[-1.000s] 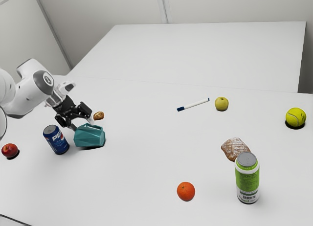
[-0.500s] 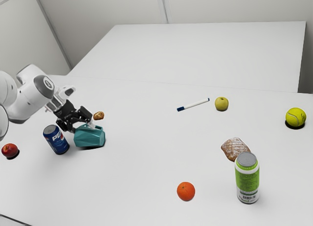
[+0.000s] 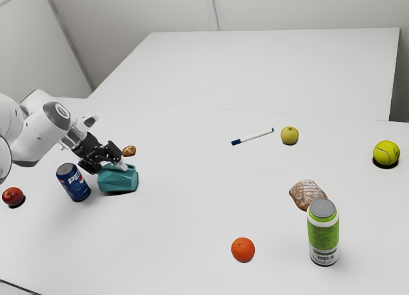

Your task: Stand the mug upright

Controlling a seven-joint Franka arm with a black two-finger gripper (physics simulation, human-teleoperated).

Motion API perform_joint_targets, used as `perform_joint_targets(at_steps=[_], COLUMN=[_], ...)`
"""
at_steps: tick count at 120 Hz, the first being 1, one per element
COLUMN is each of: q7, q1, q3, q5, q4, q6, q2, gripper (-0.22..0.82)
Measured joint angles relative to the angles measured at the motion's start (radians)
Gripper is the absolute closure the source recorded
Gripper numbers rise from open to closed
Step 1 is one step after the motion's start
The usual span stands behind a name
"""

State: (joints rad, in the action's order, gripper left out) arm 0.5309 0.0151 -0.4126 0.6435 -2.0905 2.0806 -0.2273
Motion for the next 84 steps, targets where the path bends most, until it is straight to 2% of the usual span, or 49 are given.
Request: perform_joint_targets(at_steps=[37,84], q7=[0.030,0.056], q1=[-0.001,-0.017], q3=[0.001,0.035], q5=[0.071,0.196], q4=[0.004,0.005], q6=[-0.012,-0.021], q2=[0.012,0.013], gripper=[0.42,0.49])
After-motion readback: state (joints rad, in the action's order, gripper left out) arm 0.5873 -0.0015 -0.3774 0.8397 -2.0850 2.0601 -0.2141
